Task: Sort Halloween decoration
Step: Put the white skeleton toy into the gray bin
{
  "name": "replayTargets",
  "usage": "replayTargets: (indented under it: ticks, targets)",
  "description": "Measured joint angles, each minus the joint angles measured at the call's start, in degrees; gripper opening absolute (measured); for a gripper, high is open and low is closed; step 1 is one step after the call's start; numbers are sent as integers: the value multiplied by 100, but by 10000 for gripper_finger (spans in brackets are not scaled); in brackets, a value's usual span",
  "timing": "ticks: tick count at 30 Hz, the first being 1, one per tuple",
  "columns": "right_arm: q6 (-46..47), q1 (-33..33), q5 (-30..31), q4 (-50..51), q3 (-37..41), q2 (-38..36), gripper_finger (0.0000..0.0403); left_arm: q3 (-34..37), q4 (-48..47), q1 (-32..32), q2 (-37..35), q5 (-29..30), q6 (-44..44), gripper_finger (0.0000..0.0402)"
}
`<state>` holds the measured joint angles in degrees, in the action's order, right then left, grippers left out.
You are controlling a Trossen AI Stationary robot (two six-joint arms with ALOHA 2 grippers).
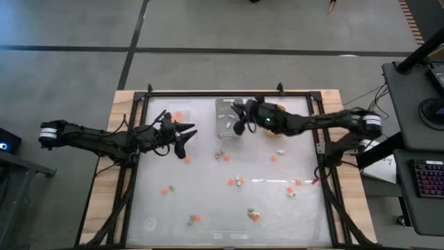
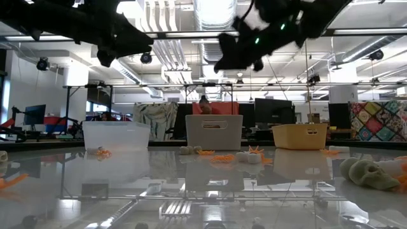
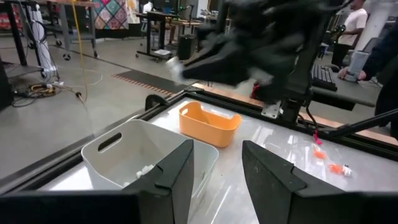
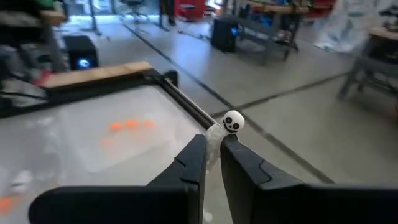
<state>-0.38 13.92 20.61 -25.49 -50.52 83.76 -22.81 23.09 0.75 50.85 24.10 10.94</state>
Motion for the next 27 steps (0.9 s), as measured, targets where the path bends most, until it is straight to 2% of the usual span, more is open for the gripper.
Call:
replayTargets:
  ticks: [6,12,21,27]
  targets:
    - [538,461,-142,-56,-384,1045,33,0,-2,7,0,-20,125,119]
    - [574,511,-323,70,-904,1702,33,0,-1,4,0,-23,166,119]
    - [581,526,-257,840,-1511,2040,33,0,-58,37,-2,-124,331,119]
    - [728,525,-275,900,-1600,2055,43,0,-89,39,-2,-123,435,119]
